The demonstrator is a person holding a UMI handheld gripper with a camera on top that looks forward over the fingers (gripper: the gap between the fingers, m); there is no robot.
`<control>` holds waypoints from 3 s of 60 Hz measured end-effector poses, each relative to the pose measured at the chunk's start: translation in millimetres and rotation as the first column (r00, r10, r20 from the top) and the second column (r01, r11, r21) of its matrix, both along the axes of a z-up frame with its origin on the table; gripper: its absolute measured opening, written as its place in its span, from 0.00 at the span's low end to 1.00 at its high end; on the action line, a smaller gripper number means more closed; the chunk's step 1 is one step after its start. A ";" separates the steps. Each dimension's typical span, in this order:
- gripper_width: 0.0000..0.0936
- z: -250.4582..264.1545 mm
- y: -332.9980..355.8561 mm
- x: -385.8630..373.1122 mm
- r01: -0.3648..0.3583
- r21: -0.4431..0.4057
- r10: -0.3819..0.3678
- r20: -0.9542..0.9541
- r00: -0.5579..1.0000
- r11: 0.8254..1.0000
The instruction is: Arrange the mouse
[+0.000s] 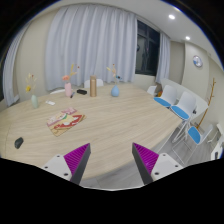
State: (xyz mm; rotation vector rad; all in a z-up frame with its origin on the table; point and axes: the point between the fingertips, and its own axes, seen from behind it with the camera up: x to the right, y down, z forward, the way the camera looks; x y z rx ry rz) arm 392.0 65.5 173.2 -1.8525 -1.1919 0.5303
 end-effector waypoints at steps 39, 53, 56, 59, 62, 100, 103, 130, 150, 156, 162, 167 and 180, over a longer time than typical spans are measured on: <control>0.92 -25.3 -259.8 -28.7 -0.422 -0.086 0.425 0.027 0.905 0.903; 0.92 -33.6 -346.0 -18.7 -0.500 -0.116 0.506 0.032 0.862 0.858; 0.92 -35.2 -359.7 -18.1 -0.500 -0.119 0.507 0.034 0.861 0.858; 0.93 -41.0 -373.2 -18.2 -0.505 -0.126 0.513 0.037 0.858 0.854; 0.93 -48.2 -391.2 -20.8 -0.510 -0.133 0.519 0.042 0.854 0.850; 0.92 -134.4 -541.8 -155.8 -0.468 -0.173 0.481 0.045 0.875 0.867; 0.92 -142.2 -546.7 -168.3 -0.463 -0.170 0.477 0.051 0.877 0.870; 0.89 -182.5 -561.2 -270.5 -0.453 -0.148 0.465 0.059 0.883 0.879; 0.39 -174.3 -563.5 -281.3 -0.483 -0.189 0.505 0.086 0.859 0.855; 0.39 -134.2 -548.0 -290.1 -0.498 -0.170 0.513 0.052 0.857 0.850; 0.39 -77.1 -510.4 -318.5 -0.498 -0.159 0.503 -0.008 0.864 0.853; 0.39 -28.4 -452.1 -351.5 -0.473 -0.142 0.469 -0.063 0.881 0.870; 0.39 -6.8 -241.1 -422.0 -0.314 -0.032 0.311 -0.089 0.946 0.949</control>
